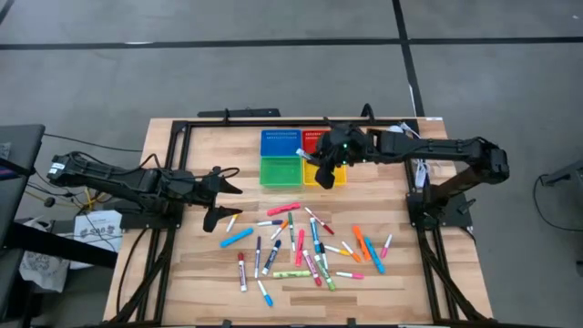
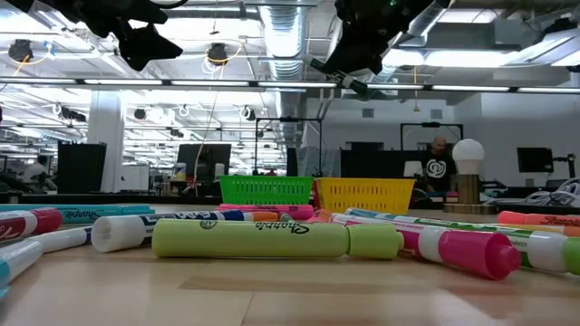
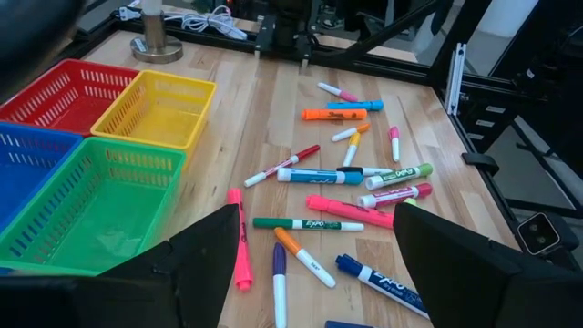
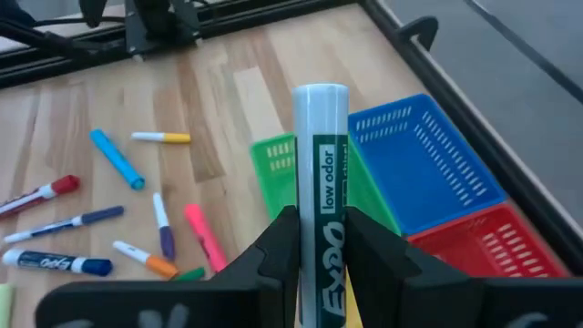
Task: Pick & Place Markers
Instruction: Put the green thick dry erase marker into the red bin
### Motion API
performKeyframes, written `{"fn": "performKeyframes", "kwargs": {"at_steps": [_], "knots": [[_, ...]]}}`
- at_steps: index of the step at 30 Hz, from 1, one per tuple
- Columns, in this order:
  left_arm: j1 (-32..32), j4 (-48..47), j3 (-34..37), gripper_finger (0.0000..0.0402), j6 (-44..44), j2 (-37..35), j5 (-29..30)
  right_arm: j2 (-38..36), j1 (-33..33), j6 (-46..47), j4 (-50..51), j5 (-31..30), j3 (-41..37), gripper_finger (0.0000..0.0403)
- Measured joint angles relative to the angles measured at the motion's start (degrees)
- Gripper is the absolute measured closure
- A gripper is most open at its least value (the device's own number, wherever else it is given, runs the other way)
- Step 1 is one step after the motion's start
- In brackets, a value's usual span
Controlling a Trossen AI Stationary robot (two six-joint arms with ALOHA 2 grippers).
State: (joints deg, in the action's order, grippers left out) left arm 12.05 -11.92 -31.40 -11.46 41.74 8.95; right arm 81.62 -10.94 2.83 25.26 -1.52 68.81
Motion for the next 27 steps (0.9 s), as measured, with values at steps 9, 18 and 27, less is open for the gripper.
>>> {"fn": "performKeyframes", "kwargs": {"at_steps": [9, 18, 27], "knots": [[0.0, 0.0, 0.0, 0.0112, 0.0, 0.0, 0.0, 0.1, -2.8, -3.9, 0.4, 0.1, 0.0, 0.0337], [0.0, 0.4, 0.0, 0.0112, 0.0, 0.0, 0.0, 0.2, -10.6, -10.6, 0.1, 0.0, 0.0, 0.0337], [0.0, 0.4, 0.0, 0.0112, 0.0, 0.0, 3.4, 2.0, -19.3, -15.0, -2.3, 2.3, 0.1, 0.0337]]}}
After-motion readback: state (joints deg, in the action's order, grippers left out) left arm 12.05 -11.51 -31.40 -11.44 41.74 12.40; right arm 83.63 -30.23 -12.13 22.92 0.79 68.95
